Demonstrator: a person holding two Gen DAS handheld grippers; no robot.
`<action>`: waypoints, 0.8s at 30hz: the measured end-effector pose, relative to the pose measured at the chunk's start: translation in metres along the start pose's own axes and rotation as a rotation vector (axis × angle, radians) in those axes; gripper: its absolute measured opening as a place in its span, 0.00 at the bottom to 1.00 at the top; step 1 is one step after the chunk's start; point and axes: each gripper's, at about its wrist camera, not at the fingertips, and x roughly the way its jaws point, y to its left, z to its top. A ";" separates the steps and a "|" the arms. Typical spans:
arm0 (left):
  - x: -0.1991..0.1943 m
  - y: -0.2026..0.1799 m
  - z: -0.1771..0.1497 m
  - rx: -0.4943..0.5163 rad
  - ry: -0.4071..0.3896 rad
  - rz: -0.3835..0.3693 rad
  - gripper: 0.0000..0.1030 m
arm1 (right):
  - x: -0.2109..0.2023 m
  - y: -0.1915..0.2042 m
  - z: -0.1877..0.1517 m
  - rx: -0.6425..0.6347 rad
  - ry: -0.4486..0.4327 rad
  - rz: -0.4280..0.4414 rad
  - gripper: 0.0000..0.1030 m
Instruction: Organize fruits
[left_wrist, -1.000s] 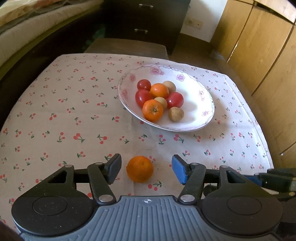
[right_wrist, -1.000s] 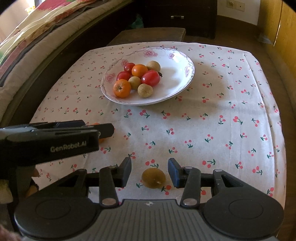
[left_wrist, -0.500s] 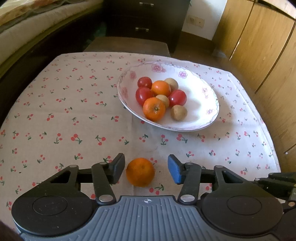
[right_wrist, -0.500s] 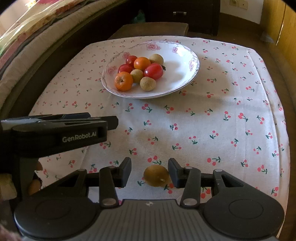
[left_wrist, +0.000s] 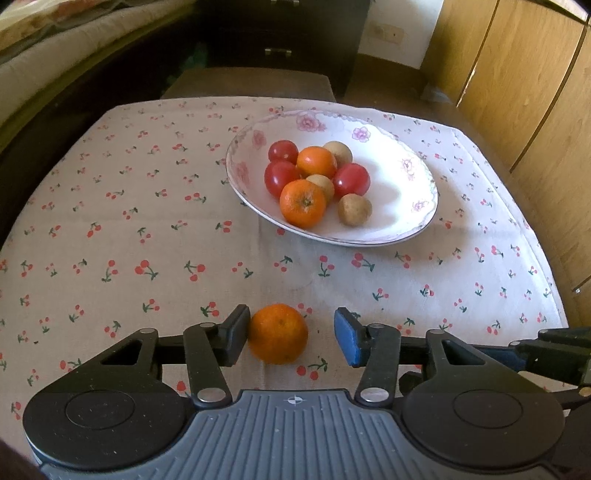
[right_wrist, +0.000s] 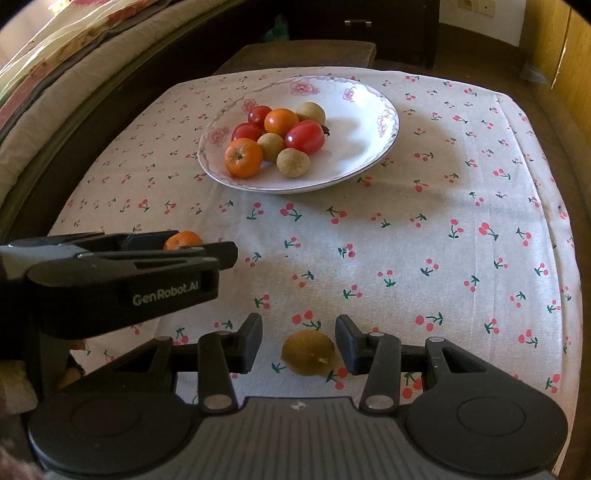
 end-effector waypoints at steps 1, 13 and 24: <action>0.000 -0.001 0.000 0.007 0.000 0.003 0.57 | 0.000 0.000 0.000 -0.001 -0.001 0.000 0.43; 0.000 -0.005 -0.004 0.047 -0.005 0.027 0.49 | -0.001 0.007 -0.005 -0.058 -0.005 -0.031 0.42; -0.005 -0.004 -0.006 0.031 -0.001 -0.007 0.40 | -0.010 0.001 -0.010 -0.047 -0.019 -0.042 0.30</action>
